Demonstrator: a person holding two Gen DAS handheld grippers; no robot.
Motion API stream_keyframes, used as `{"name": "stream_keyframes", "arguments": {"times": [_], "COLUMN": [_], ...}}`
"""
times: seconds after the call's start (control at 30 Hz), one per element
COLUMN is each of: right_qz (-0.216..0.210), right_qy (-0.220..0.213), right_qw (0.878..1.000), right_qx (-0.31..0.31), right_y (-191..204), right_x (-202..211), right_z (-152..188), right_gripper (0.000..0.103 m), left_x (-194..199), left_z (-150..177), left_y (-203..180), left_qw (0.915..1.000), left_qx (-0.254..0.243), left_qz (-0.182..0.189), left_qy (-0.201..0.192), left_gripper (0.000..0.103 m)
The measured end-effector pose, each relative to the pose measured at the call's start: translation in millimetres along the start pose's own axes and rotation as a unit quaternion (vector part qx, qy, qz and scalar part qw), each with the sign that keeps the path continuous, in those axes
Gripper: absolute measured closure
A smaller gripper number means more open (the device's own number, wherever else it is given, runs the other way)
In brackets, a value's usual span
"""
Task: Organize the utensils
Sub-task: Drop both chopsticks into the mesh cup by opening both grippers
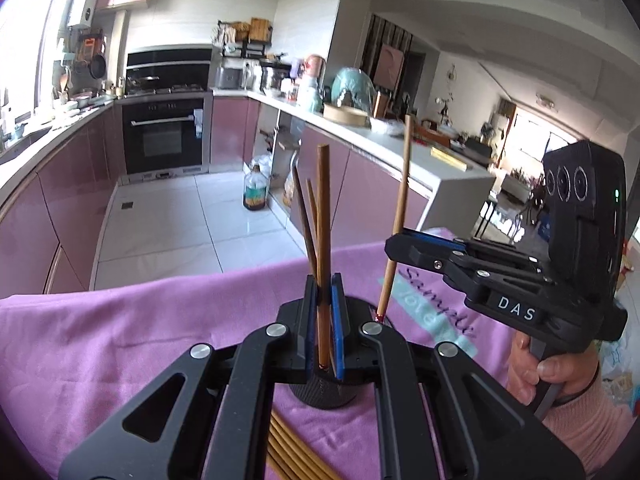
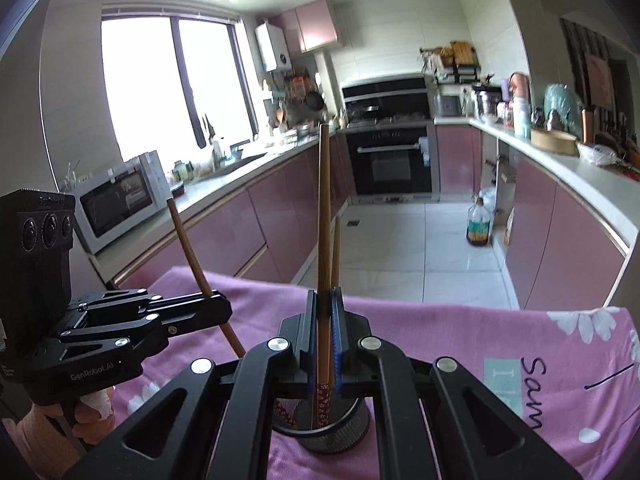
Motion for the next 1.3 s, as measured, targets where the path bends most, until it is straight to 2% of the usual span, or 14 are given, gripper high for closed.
{"name": "stream_keyframes", "arguments": {"times": [0.2, 0.3, 0.7, 0.83, 0.97, 1.0, 1.17, 1.3], "right_qz": [0.007, 0.012, 0.023, 0.019, 0.014, 0.011, -0.028, -0.067], "right_qy": [0.054, 0.063, 0.054, 0.053, 0.047, 0.045, 0.025, 0.024], "right_qw": [0.998, 0.998, 0.998, 0.998, 0.999, 0.999, 0.999, 0.997], "right_qx": [-0.006, -0.011, -0.025, -0.025, -0.024, -0.024, -0.007, 0.018], "right_y": [-2, -6, -9, -10, -6, -5, 18, 41], "right_x": [-18, -24, -30, -28, -22, -20, 6, 25], "right_z": [14, 18, 16, 18, 19, 19, 21, 33], "right_gripper": [0.098, 0.097, 0.093, 0.093, 0.086, 0.084, 0.083, 0.074], "left_x": [-13, -20, -49, -47, -39, -34, -9, 24], "left_z": [8, 5, 1, 4, 11, 12, 12, 22], "left_y": [11, 18, 34, 36, 36, 36, 35, 40], "left_qw": [0.9997, 0.9996, 0.9988, 0.999, 0.9992, 0.9992, 0.9984, 0.9969], "left_qx": [0.004, 0.008, 0.016, 0.015, 0.014, 0.011, -0.006, -0.009], "left_qz": [0.001, -0.001, -0.026, -0.027, -0.028, -0.032, -0.053, -0.065], "left_qy": [0.023, 0.028, 0.039, 0.033, 0.026, 0.02, -0.019, -0.042], "left_gripper": [0.096, 0.096, 0.094, 0.089, 0.088, 0.086, 0.07, 0.061]}}
Point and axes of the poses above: each gripper's, at about its wrist camera, not at the fingertips, and x roughly against the way its jaws point, y to its left, z to its underside, the point moved 2 cm from there along -x, roughly the way its jaws point, and after that the axes turned 13 degrees about -y, right-handed, at the moved point
